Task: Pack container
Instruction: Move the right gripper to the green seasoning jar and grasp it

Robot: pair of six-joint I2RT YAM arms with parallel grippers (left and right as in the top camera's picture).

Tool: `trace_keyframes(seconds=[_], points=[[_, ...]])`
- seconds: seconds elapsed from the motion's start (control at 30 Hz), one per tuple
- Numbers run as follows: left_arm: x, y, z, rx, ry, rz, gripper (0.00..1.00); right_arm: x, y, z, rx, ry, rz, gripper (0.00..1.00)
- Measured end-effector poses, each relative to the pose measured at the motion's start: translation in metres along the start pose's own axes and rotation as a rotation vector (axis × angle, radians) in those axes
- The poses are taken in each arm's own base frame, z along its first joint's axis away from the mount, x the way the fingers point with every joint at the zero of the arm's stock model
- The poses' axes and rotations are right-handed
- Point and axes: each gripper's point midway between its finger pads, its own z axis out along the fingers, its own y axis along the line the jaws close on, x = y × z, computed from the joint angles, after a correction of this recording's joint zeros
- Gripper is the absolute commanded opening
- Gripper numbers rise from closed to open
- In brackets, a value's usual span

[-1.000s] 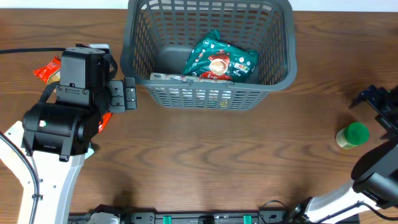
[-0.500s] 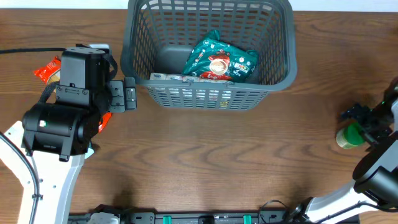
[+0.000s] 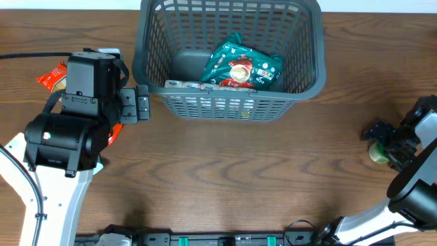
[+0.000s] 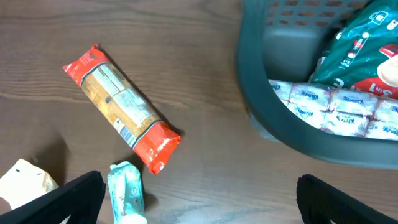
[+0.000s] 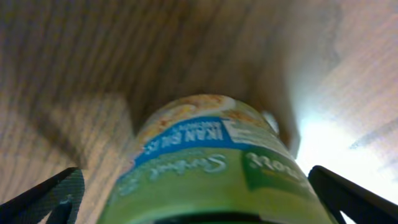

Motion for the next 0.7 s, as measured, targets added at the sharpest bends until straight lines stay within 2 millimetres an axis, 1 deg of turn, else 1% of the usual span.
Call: trace_keyframes(seconds=[0.07, 0.17, 0.23, 0.27, 0.37, 0.43, 0.47, 0.5, 0.53, 0.57, 0.7], points=[[0.0, 0.0, 0.0, 0.0, 0.0, 0.0, 0.99, -0.001, 0.0006, 0.0, -0.003, -0.006, -0.007, 0.89], [0.0, 0.0, 0.0, 0.0, 0.0, 0.0, 0.99, -0.002, 0.001, 0.0, -0.005, -0.01, -0.023, 0.77], [0.0, 0.0, 0.0, 0.0, 0.0, 0.0, 0.99, -0.0025, 0.0011, -0.0002, -0.006, -0.013, -0.027, 0.67], [0.0, 0.0, 0.0, 0.0, 0.0, 0.0, 0.99, -0.0026, 0.0014, -0.0003, -0.008, -0.013, -0.029, 0.64], [0.0, 0.0, 0.0, 0.0, 0.0, 0.0, 0.98, -0.0027, 0.0017, -0.0004, -0.01, -0.015, -0.032, 0.52], [0.0, 0.0, 0.0, 0.0, 0.0, 0.0, 0.99, -0.003, 0.0019, -0.0005, -0.01, -0.017, -0.03, 0.39], [0.0, 0.0, 0.0, 0.0, 0.0, 0.0, 0.99, -0.0029, 0.0018, -0.0004, -0.01, -0.016, -0.03, 0.3], [0.0, 0.0, 0.0, 0.0, 0.0, 0.0, 0.99, -0.0029, 0.0019, -0.0004, -0.01, -0.017, -0.03, 0.19], [0.0, 0.0, 0.0, 0.0, 0.0, 0.0, 0.98, -0.0029, 0.002, -0.0005, -0.011, -0.017, -0.031, 0.06], [0.0, 0.0, -0.0001, 0.0, 0.0, 0.0, 0.99, -0.0029, 0.0025, -0.0005, -0.014, -0.017, -0.031, 0.01], [0.0, 0.0, 0.0, 0.0, 0.0, 0.0, 0.99, -0.0024, 0.0059, -0.0008, -0.029, -0.015, -0.037, 0.01]])
